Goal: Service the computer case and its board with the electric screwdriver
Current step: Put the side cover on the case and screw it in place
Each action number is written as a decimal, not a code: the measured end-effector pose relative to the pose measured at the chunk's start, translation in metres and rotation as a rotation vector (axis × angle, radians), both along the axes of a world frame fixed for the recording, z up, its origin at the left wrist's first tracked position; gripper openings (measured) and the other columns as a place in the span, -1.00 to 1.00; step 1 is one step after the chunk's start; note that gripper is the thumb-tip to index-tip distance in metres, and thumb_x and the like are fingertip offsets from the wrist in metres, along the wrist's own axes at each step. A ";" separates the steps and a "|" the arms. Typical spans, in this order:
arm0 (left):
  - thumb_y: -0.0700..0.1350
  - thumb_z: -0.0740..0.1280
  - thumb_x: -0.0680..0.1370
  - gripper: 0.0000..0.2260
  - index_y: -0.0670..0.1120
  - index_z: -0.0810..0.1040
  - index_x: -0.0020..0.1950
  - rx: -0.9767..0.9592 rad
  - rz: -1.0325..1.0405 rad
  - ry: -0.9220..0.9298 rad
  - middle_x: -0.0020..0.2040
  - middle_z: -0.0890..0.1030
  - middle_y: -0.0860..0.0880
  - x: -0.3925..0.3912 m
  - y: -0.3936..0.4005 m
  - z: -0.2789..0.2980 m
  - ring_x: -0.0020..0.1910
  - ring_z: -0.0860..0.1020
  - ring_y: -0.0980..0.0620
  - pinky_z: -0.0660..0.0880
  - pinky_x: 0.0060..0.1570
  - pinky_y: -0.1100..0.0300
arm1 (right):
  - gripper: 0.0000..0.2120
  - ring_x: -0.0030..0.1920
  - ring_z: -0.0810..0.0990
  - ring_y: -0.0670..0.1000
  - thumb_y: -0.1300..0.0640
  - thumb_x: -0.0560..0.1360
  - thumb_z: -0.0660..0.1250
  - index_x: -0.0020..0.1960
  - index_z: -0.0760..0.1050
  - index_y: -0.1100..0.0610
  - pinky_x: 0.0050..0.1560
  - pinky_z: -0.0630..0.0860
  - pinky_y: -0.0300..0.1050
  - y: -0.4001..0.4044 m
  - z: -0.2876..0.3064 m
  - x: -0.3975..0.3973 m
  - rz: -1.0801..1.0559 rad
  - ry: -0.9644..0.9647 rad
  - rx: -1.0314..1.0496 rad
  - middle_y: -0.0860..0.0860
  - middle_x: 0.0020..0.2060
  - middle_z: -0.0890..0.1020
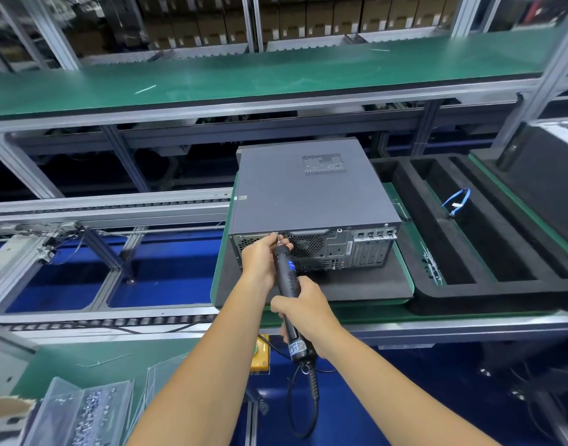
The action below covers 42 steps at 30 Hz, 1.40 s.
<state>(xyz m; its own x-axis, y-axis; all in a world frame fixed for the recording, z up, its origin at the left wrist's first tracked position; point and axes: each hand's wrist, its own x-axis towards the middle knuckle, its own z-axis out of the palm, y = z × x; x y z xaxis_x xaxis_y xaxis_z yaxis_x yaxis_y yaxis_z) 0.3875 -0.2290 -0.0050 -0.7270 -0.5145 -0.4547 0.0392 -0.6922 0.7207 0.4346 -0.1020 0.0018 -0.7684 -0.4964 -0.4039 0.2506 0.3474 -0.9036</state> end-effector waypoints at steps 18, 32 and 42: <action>-0.25 0.34 0.53 -0.90 -0.23 0.56 -0.18 -0.064 0.101 -0.123 -0.37 0.62 -0.09 -0.002 0.011 0.003 -0.36 0.59 -0.01 0.56 -0.31 0.18 | -0.69 -0.47 0.51 0.06 0.19 0.36 0.40 0.05 0.39 0.10 -0.35 0.55 -0.06 0.018 0.002 -0.011 0.052 -0.063 -0.022 0.15 -0.16 0.52; -0.30 0.40 0.45 -0.81 -0.17 0.57 -0.37 -0.379 0.214 -0.200 -0.38 0.60 -0.11 -0.009 0.013 -0.002 -0.35 0.54 -0.03 0.53 -0.17 0.06 | -0.66 -0.49 0.50 0.07 0.22 0.39 0.38 0.12 0.38 0.13 -0.41 0.52 -0.09 0.026 0.002 -0.014 0.100 -0.051 -0.005 0.14 -0.17 0.51; -0.28 0.43 0.44 -0.81 -0.16 0.59 -0.38 -0.351 0.302 -0.242 -0.43 0.61 -0.05 -0.010 0.025 0.002 -0.42 0.56 0.01 0.56 -0.28 0.15 | -0.72 -0.51 0.50 0.05 0.22 0.37 0.37 0.04 0.39 0.10 -0.46 0.50 -0.13 0.028 0.001 -0.011 0.084 -0.048 -0.007 0.12 -0.20 0.52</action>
